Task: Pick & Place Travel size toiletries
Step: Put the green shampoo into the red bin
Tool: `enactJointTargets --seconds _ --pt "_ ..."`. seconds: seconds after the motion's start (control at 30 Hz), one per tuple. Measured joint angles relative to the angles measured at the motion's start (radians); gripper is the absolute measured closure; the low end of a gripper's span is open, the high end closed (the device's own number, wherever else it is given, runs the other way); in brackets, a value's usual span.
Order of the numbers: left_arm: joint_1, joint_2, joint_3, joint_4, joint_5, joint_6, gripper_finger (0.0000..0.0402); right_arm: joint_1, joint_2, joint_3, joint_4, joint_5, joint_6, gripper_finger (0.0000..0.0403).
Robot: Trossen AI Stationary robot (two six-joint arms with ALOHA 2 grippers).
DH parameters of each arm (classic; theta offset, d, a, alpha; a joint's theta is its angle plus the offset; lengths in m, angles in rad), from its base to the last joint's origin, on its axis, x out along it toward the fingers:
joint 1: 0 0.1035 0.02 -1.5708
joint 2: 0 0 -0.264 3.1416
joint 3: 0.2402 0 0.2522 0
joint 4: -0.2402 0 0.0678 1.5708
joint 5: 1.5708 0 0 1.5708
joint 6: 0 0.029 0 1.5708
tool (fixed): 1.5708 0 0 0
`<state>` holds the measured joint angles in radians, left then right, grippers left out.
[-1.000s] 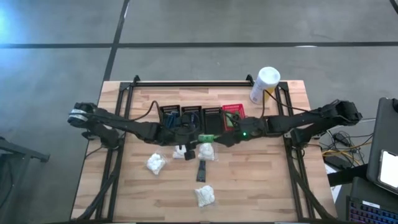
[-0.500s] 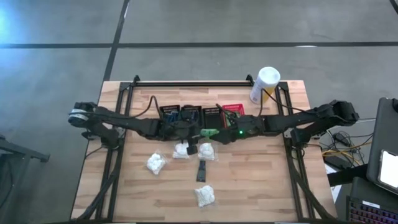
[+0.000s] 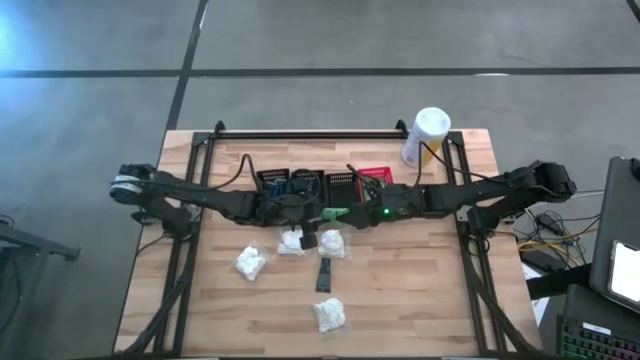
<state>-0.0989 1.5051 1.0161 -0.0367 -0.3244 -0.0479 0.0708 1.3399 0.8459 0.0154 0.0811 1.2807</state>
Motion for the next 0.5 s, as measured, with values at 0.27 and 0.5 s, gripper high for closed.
enactJointTargets --seconds 0.27,0.5 --pt "-0.001 0.0 -0.003 0.0 0.0 0.003 0.0235 0.0 0.0 0.0 0.002 0.013 0.022 0.0171" --pt "-0.001 0.0 -0.004 -0.001 0.001 0.016 0.0235 0.0 0.0 0.0 0.002 0.02 0.029 0.022"
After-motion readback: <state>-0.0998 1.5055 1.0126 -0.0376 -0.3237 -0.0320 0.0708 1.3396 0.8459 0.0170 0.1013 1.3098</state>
